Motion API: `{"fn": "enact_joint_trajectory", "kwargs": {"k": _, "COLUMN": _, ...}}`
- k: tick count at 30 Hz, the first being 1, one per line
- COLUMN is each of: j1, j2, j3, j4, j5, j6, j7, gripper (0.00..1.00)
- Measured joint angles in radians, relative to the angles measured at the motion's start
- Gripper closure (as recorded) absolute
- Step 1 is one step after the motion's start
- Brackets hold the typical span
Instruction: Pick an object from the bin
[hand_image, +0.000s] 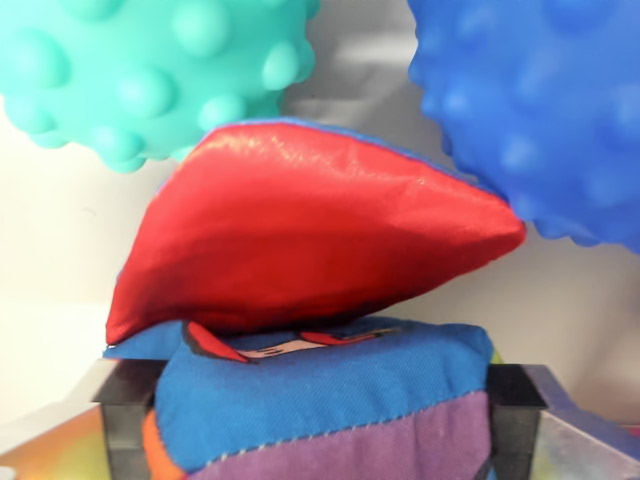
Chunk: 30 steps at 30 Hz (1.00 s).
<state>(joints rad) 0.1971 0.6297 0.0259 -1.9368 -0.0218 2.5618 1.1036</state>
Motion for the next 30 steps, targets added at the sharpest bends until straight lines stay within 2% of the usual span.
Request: {"fn": "enact_joint_trajectory", "kwargs": {"k": 30, "j1": 0.000, "j2": -0.016, "j3": 0.000, "j4": -0.002, "j5": 0.000, "j6": -0.011, "j7": 0.000, "gripper": 1.00}}
